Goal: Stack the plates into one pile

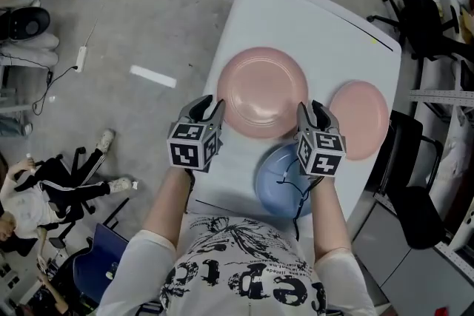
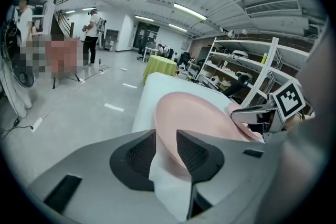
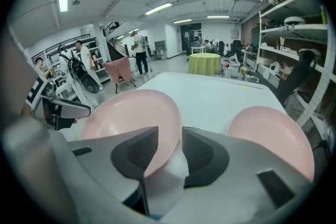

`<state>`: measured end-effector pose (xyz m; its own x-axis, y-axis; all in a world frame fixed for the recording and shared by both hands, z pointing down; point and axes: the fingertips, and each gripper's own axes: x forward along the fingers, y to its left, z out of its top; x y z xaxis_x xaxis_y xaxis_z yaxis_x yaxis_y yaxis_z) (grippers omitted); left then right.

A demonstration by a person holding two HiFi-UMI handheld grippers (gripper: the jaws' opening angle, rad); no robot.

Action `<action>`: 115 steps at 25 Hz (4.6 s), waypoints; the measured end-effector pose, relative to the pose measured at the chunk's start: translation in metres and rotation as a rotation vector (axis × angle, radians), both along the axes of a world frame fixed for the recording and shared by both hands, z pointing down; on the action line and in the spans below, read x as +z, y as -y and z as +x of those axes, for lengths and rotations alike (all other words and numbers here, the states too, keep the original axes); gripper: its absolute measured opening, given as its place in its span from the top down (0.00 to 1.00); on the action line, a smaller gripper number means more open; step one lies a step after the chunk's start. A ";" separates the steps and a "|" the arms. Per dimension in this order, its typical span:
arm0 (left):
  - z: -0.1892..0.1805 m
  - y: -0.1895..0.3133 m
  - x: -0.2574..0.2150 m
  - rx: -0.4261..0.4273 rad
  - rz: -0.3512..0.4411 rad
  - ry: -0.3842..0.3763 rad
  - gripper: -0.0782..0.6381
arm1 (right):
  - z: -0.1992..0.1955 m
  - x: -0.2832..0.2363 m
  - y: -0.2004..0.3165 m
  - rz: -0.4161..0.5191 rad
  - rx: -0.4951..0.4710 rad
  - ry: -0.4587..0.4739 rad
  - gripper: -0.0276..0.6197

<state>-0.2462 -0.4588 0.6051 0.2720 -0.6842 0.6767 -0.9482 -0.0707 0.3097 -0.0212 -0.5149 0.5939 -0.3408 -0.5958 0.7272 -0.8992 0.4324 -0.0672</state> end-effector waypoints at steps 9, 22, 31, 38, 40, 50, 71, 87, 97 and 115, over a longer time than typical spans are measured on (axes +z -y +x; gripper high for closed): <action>0.002 0.018 0.031 0.045 -0.032 -0.030 0.71 | 0.003 0.040 0.013 -0.077 0.037 -0.069 0.82; 0.005 0.002 0.024 0.038 -0.041 -0.042 0.75 | 0.003 0.032 -0.001 -0.094 0.007 -0.062 0.84; 0.015 -0.029 -0.022 0.027 0.036 -0.019 0.75 | 0.011 -0.009 -0.029 -0.032 -0.003 -0.020 0.84; 0.036 -0.074 -0.063 0.045 0.100 -0.001 0.75 | 0.034 -0.047 -0.079 0.029 0.014 -0.015 0.84; 0.047 -0.088 -0.067 0.058 0.105 0.002 0.75 | 0.045 -0.054 -0.093 0.036 0.017 -0.012 0.84; 0.110 -0.162 -0.073 0.095 0.079 -0.025 0.75 | 0.111 -0.059 -0.181 0.017 0.067 -0.005 0.84; 0.203 -0.223 -0.028 0.246 -0.027 0.099 0.75 | 0.207 -0.011 -0.280 -0.108 0.190 -0.031 0.83; 0.204 -0.212 0.005 0.200 -0.036 0.251 0.74 | 0.209 0.013 -0.266 -0.106 0.160 -0.081 0.81; 0.217 -0.198 -0.034 0.134 0.049 0.233 0.65 | 0.230 0.000 -0.255 -0.036 0.179 0.015 0.68; 0.311 -0.028 -0.065 0.264 0.079 0.016 0.64 | 0.322 -0.031 -0.124 0.036 0.362 0.047 0.68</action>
